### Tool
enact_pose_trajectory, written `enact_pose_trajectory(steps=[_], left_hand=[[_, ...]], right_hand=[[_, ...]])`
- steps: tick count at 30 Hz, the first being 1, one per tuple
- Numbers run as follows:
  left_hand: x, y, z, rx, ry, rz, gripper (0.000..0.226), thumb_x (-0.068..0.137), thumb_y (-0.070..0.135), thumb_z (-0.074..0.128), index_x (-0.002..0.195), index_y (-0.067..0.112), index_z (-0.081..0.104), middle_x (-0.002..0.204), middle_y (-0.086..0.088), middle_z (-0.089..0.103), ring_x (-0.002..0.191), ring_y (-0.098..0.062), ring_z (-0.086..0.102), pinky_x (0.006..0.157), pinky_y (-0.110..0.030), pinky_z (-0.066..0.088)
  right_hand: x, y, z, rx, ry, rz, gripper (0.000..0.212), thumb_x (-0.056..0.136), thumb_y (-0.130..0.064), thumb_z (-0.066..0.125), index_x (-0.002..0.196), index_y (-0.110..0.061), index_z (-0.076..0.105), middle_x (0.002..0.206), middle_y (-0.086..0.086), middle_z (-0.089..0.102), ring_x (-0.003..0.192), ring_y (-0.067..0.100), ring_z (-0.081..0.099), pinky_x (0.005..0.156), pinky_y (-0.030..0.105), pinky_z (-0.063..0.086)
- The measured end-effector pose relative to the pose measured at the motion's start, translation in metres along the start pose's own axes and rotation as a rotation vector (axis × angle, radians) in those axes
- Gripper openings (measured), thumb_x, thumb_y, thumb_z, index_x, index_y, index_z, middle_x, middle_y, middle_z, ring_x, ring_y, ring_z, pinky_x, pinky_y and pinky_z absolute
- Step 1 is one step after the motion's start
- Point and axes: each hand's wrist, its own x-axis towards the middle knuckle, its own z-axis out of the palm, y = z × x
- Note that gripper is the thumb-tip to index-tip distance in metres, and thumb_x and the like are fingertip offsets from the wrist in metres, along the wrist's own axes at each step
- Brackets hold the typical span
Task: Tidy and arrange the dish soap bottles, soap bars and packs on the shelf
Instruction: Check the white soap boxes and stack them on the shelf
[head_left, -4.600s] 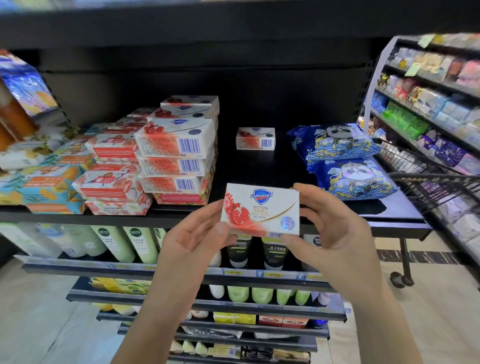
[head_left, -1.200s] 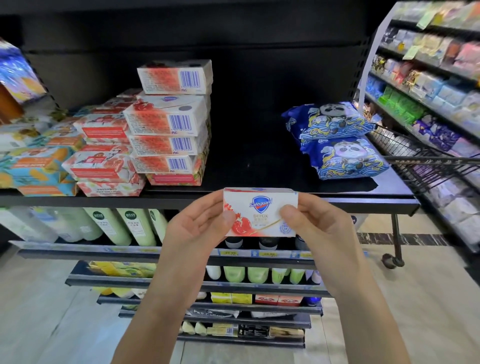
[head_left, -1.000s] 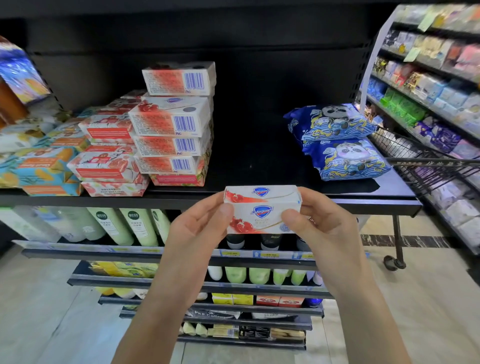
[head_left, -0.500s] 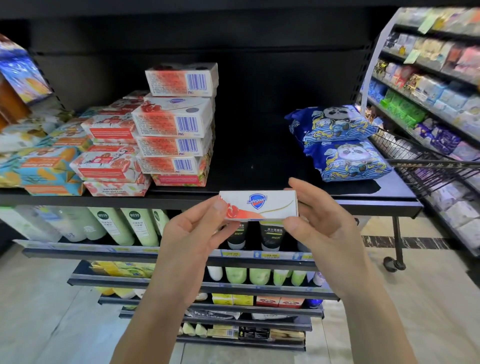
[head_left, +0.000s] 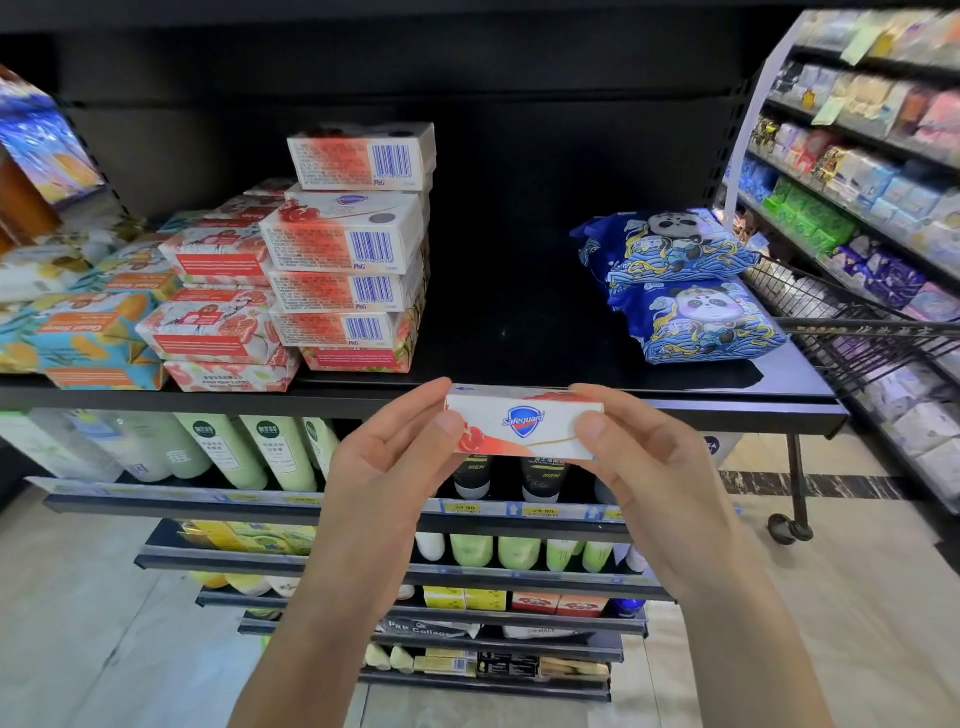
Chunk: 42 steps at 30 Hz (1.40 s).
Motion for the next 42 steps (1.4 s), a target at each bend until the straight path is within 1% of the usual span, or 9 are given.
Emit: enact_pose_trajectory(steps=[2,5,8,11,20,24,31,38,42], left_hand=[[0.000,0.001,-0.001,0.006,-0.011,-0.010,0.059,0.074,0.041,0.077,0.130,0.027,0.066,0.121,0.001,0.075,0.116,-0.014,0.069,0.106,-0.035,0.051],[0.001,0.002,-0.001,0.002,-0.031,-0.020,0.064,0.074,0.048,0.078,0.133,0.028,0.065,0.125,0.003,0.074,0.119,-0.014,0.067,0.107,-0.037,0.047],[0.002,0.002,0.000,0.007,-0.071,-0.012,0.060,0.086,0.046,0.069,0.139,0.020,0.060,0.123,0.000,0.075,0.118,-0.016,0.068,0.105,-0.037,0.049],[0.002,0.003,0.001,0.014,-0.104,-0.013,0.051,0.089,0.045,0.053,0.127,0.016,0.068,0.120,-0.003,0.075,0.116,-0.019,0.070,0.097,-0.031,0.056],[0.004,0.002,0.001,-0.018,-0.118,-0.056,0.047,0.088,0.023,0.063,0.132,0.009,0.064,0.118,-0.006,0.076,0.111,-0.021,0.073,0.095,-0.031,0.057],[0.004,0.000,0.002,-0.024,-0.108,-0.042,0.049,0.086,0.020,0.065,0.134,0.011,0.062,0.118,-0.005,0.076,0.112,-0.021,0.072,0.095,-0.029,0.057],[0.004,-0.004,0.002,0.018,-0.103,-0.030,0.047,0.084,0.022,0.066,0.131,0.019,0.063,0.120,-0.003,0.076,0.115,-0.021,0.071,0.099,-0.033,0.057],[0.005,-0.004,0.002,0.060,-0.103,-0.017,0.047,0.086,0.027,0.065,0.132,0.020,0.064,0.122,0.000,0.075,0.120,-0.018,0.068,0.107,-0.042,0.047],[0.004,-0.004,0.001,0.082,-0.144,-0.003,0.043,0.094,0.039,0.053,0.129,0.018,0.068,0.122,0.000,0.075,0.122,-0.017,0.067,0.111,-0.042,0.044]], right_hand=[[0.001,0.000,-0.001,0.014,-0.001,-0.029,0.065,0.066,-0.053,0.090,0.123,-0.027,0.073,0.120,0.009,0.074,0.116,0.027,0.068,0.107,0.044,0.049],[0.000,-0.003,-0.002,0.036,-0.029,-0.103,0.049,0.078,-0.017,0.085,0.125,-0.020,0.070,0.115,0.004,0.076,0.107,0.018,0.072,0.088,0.026,0.056],[0.001,-0.002,-0.004,0.042,-0.064,-0.177,0.053,0.080,-0.007,0.074,0.131,-0.015,0.063,0.123,0.006,0.074,0.118,0.025,0.068,0.090,0.031,0.057],[0.002,0.000,-0.006,0.066,-0.095,-0.231,0.058,0.079,0.000,0.072,0.135,-0.011,0.059,0.128,0.008,0.071,0.123,0.029,0.064,0.093,0.033,0.057],[0.000,-0.005,-0.006,0.032,-0.113,-0.152,0.067,0.087,-0.020,0.079,0.147,-0.018,0.050,0.141,0.000,0.064,0.127,0.025,0.063,0.100,0.037,0.054],[0.001,-0.008,0.000,-0.009,0.044,-0.044,0.044,0.084,-0.040,0.079,0.124,-0.026,0.070,0.111,0.002,0.078,0.104,0.019,0.073,0.086,0.029,0.057],[0.000,-0.008,0.003,0.017,0.094,-0.052,0.033,0.078,-0.032,0.073,0.107,-0.018,0.077,0.090,0.001,0.078,0.080,0.008,0.071,0.068,0.014,0.052],[-0.001,-0.006,-0.001,0.024,0.032,-0.129,0.040,0.083,-0.022,0.070,0.123,-0.015,0.070,0.113,0.008,0.076,0.104,0.022,0.072,0.085,0.026,0.057],[0.001,-0.003,-0.005,-0.017,0.011,-0.202,0.040,0.084,-0.018,0.071,0.124,-0.022,0.068,0.121,0.004,0.074,0.113,0.025,0.067,0.093,0.034,0.057]])
